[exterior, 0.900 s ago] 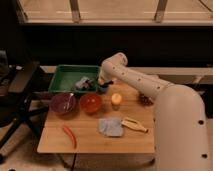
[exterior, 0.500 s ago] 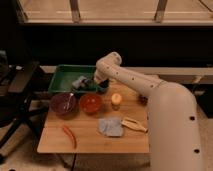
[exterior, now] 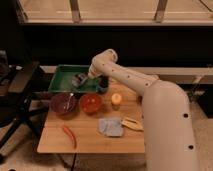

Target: Wipe tray with brush

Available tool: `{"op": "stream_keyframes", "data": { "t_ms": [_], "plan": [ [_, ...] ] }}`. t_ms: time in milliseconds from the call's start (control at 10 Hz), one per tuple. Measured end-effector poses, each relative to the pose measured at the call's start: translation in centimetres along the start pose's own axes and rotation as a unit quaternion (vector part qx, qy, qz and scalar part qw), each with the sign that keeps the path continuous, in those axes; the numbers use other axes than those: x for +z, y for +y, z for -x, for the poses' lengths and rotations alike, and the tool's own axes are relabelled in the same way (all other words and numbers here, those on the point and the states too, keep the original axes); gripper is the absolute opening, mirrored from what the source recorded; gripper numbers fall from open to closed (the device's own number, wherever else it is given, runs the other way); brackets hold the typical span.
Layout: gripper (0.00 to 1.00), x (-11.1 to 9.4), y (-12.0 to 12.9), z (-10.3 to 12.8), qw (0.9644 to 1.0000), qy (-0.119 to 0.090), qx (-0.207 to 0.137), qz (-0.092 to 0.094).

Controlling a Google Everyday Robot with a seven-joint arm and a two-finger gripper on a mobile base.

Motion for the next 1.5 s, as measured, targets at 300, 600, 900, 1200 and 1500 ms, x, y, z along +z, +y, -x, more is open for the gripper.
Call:
{"op": "stream_keyframes", "data": {
  "t_ms": [300, 600, 900, 1200, 1500],
  "plan": [
    [0.00, -0.6, 1.4, -0.4, 1.0000, 0.005, -0.001, 0.005],
    [0.00, -2.5, 1.0, -4.7, 0.9993, 0.031, 0.016, 0.012],
    [0.00, -2.2, 1.2, -7.6, 0.9975, 0.062, 0.029, 0.018],
    [0.00, -1.5, -0.5, -7.4, 0.9972, 0.067, 0.032, 0.007],
    [0.00, -0.9, -0.3, -4.9, 0.9987, 0.047, 0.015, 0.009]
  ]
}}
